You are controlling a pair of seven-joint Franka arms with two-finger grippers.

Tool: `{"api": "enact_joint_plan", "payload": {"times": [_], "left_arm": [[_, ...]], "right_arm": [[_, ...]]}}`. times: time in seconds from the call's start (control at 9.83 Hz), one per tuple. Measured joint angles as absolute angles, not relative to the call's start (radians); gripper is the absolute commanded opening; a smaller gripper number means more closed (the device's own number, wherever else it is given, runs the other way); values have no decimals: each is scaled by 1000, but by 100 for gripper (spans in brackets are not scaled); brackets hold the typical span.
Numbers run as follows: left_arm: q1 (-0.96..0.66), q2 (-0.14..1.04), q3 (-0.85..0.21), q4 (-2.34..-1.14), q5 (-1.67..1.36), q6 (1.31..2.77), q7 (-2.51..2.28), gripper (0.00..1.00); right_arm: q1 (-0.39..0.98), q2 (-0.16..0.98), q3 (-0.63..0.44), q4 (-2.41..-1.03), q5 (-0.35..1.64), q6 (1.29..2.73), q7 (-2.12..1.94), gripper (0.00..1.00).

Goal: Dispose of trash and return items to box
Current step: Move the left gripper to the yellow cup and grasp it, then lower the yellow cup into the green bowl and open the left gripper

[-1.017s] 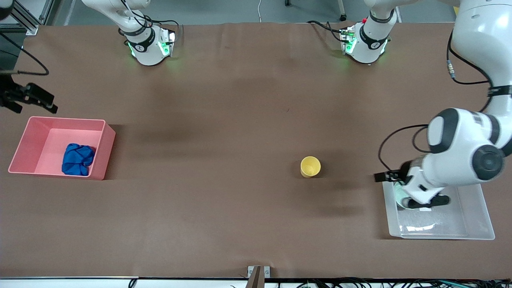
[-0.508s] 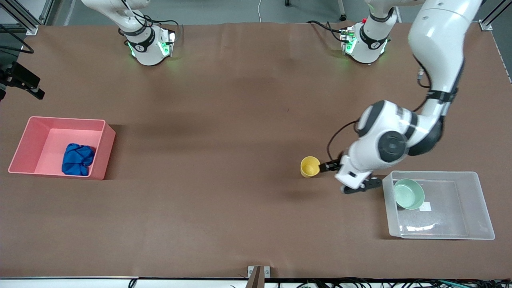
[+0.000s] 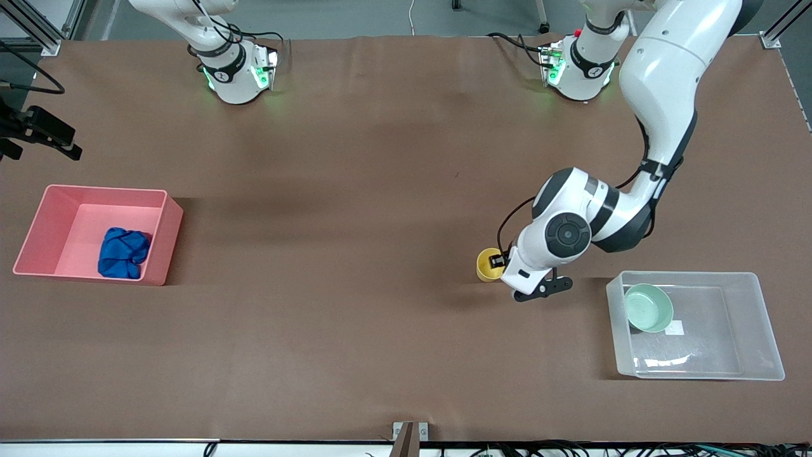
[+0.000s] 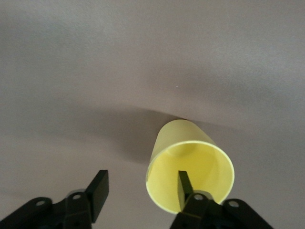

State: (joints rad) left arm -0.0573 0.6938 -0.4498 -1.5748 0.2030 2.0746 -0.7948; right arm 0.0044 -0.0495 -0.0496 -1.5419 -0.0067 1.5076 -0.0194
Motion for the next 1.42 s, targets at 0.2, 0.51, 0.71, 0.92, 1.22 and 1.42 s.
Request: {"api": "enact_joint_plan", "payload": {"times": [0.2, 0.51, 0.71, 0.92, 1.22, 1.42], "left_arm": [[-68, 726, -450, -1575, 203, 2107, -825, 3], [-66, 727, -450, -1566, 206, 2120, -833, 0], [-49, 668, -450, -1538, 213, 2095, -828, 0], [10, 575, -445, -1471, 216, 1960, -740, 0], [171, 535, -437, -1387, 218, 1883, -507, 0], [262, 548, -430, -1382, 244, 1885, -361, 0]], "right_arm": [[4, -49, -51, -1542, -7, 1514, -19, 100], [4, -45, -52, -1542, -7, 1527, -19, 100], [4, -43, -51, -1542, -7, 1528, -19, 100], [4, -43, -51, -1542, -7, 1528, -19, 100], [4, -42, -52, -1542, -7, 1528, -19, 100], [4, -42, -52, -1543, -7, 1527, -19, 100]]}}
